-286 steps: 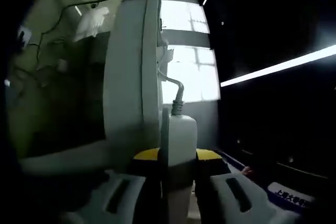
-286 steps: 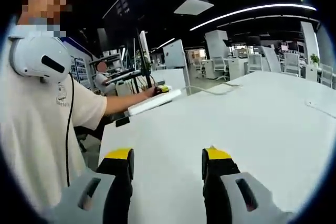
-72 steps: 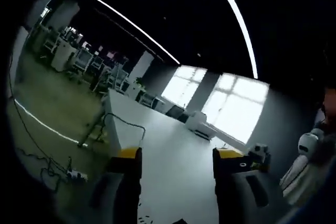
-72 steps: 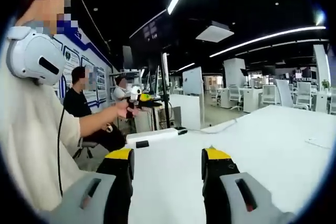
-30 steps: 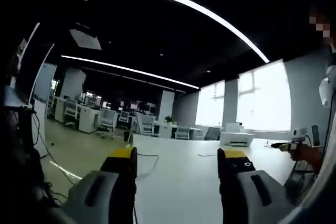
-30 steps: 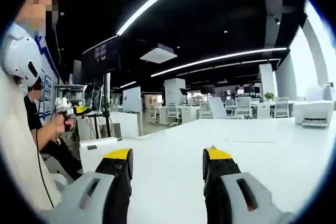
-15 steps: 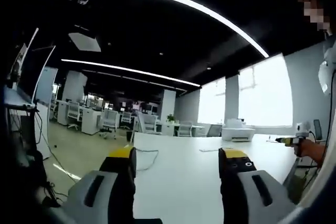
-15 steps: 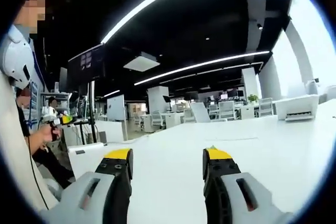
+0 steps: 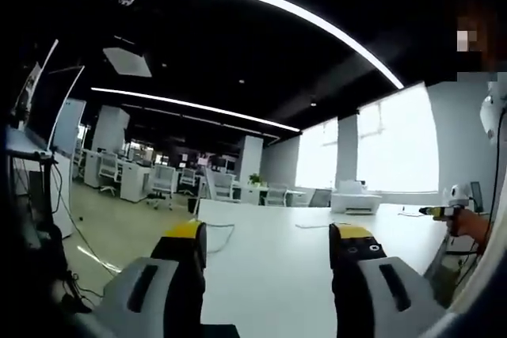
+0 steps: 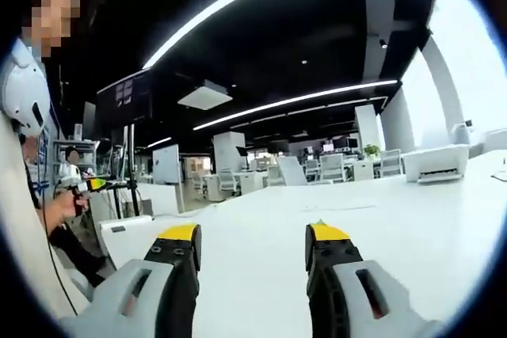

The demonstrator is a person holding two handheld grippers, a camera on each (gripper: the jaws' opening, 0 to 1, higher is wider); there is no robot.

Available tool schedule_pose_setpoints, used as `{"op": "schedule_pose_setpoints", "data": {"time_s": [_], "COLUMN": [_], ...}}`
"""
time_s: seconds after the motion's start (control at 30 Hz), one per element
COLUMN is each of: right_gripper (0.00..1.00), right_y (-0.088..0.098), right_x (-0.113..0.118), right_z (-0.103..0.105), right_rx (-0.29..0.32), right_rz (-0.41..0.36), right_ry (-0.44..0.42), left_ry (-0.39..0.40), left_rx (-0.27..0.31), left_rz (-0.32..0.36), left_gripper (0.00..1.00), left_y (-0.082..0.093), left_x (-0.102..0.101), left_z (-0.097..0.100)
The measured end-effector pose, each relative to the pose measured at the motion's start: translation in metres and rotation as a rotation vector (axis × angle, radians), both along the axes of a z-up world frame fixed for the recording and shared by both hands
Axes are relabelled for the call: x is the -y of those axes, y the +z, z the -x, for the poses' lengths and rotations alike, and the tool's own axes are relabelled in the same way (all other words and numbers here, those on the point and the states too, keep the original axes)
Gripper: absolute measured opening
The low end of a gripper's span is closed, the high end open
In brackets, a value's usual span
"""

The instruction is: Pick up the power strip scattered on the table, fix it on the side mounting bracket of the table, and press the switch

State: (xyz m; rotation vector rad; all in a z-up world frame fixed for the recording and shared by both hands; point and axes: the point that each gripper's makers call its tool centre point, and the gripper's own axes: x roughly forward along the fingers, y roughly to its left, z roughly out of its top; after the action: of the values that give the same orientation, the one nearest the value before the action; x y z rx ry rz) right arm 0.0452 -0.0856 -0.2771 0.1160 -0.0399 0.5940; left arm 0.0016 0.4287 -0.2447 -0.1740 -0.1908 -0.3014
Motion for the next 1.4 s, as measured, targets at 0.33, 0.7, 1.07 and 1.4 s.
{"op": "schedule_pose_setpoints", "data": {"time_s": [0.33, 0.7, 1.07, 1.4], "right_gripper": [0.48, 0.48, 0.47, 0.47], "right_y": [-0.008, -0.009, -0.007, -0.004], "right_x": [0.003, -0.006, -0.009, -0.004], "right_z": [-0.007, -0.007, -0.009, -0.01], "right_rx": [-0.018, -0.024, -0.016, 0.0], "right_rz": [0.001, -0.002, -0.009, -0.028], "right_ry": [-0.02, -0.015, -0.009, 0.009], "left_ry": [-0.008, -0.008, -0.007, 0.012], "left_rx": [-0.012, -0.022, -0.014, -0.02], "left_rz": [0.005, 0.021, 0.061, 0.079], "left_gripper": [0.67, 0.66, 0.66, 0.66], "left_y": [-0.004, -0.013, -0.011, -0.009], "left_x": [0.0, -0.005, -0.014, -0.024], "left_z": [-0.007, -0.004, -0.004, 0.004]}}
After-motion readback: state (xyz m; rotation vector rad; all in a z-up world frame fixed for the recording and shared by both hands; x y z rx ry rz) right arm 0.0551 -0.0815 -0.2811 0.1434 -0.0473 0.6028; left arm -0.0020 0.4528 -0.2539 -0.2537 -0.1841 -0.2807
